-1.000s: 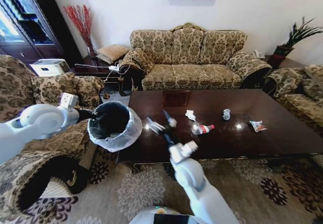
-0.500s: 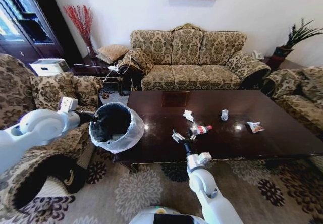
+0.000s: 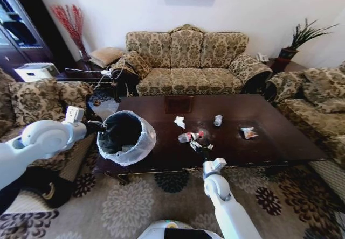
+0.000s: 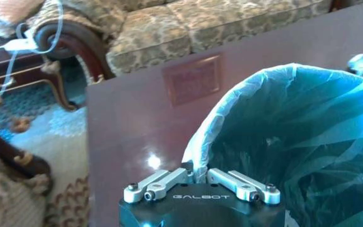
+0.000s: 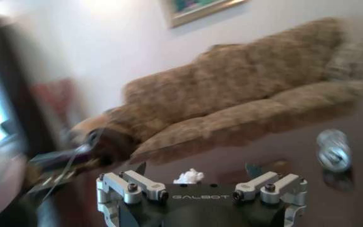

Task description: Move to the front of the table and place the trash on the table into the trash bin.

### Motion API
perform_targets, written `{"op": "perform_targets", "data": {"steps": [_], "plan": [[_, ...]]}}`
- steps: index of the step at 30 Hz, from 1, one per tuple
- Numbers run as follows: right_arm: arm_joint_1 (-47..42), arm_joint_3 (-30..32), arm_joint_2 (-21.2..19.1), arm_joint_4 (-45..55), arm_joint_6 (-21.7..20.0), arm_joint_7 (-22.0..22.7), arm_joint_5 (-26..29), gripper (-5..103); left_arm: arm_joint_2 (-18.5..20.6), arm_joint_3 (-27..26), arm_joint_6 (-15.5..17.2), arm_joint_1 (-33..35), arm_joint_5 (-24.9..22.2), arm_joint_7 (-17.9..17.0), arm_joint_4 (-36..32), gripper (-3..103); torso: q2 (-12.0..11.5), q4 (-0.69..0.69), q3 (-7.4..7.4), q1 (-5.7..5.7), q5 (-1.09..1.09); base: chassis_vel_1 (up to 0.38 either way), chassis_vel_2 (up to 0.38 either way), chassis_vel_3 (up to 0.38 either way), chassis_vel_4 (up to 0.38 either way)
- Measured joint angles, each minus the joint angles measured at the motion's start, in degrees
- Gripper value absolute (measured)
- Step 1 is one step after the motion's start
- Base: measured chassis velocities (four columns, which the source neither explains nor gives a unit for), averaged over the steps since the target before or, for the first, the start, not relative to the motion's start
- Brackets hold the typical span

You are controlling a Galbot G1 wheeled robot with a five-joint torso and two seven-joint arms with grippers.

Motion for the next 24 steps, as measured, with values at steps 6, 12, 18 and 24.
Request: {"op": "perform_targets", "data": {"steps": [6,12,18,24], "plan": [[6.55,1.94,-5.78,-5.24,-6.88,-14.35,-2.61,100,-0.46,-0.03,-0.31,-0.10,-0.10,0.06,-1.05,0,0.01,0.00,-0.01,-0.03,-0.07,-0.034,-0.057,0.031,0.037],[13.42,-0.67,-8.53,-16.57,-1.85,-22.29,-5.04,100,-1.55,0.44,-0.42,0.06,0.95,0.23,-0.97,0,0.00,0.11,0.00,0.00,-0.01,0.072,0.064,-0.026,-0.026],[26.85,-3.55,-10.00,-29.31,1.56,-36.12,-5.91,100,-2.47,0.66,-0.85,0.03,1.69,1.24,-1.01,0,0.00,0.00,0.00,-0.01,0.01,0.000,0.000,0.000,0.000],[36.17,-4.79,-10.08,-42.02,3.58,-46.59,-6.14,100,-3.86,0.86,-1.11,-0.04,3.36,2.42,-1.17,0,0.00,0.04,0.00,0.00,-0.06,0.000,0.000,0.000,0.000]]}}
